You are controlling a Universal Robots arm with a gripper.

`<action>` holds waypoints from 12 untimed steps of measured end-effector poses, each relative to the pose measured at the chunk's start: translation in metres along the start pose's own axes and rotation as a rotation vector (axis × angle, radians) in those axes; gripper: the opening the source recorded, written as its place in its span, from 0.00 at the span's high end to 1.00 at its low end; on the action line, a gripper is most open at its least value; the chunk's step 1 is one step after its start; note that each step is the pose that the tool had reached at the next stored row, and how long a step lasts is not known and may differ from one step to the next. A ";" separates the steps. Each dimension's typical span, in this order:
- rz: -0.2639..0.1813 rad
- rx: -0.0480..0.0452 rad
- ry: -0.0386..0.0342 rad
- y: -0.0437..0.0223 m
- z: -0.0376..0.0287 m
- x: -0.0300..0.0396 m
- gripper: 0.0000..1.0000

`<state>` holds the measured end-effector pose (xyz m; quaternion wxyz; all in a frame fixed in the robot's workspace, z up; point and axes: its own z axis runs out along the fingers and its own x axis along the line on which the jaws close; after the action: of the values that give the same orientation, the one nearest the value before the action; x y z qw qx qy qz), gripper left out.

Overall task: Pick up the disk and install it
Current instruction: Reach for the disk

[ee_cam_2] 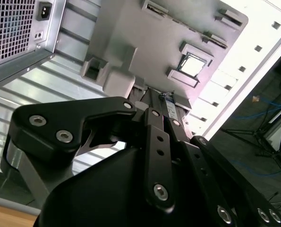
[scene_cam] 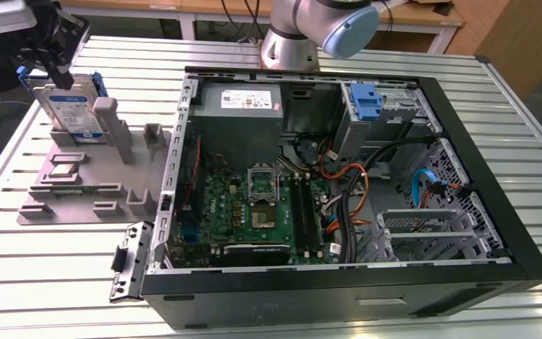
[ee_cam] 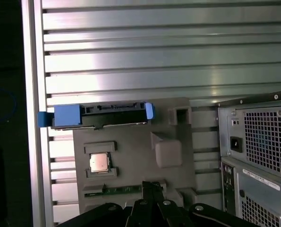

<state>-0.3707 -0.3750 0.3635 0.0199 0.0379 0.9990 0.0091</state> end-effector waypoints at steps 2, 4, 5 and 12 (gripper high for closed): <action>0.000 0.0000 0.0000 0.0044 0.0004 0.0004 0.89; 0.000 0.0000 0.0000 0.0084 0.0007 0.0008 0.89; 0.000 0.0000 0.0001 0.0105 0.0008 0.0010 0.89; 0.000 0.0000 0.0000 0.0180 0.0013 0.0017 0.89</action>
<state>-0.3709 -0.3568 0.3624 0.0199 0.0379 0.9990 0.0091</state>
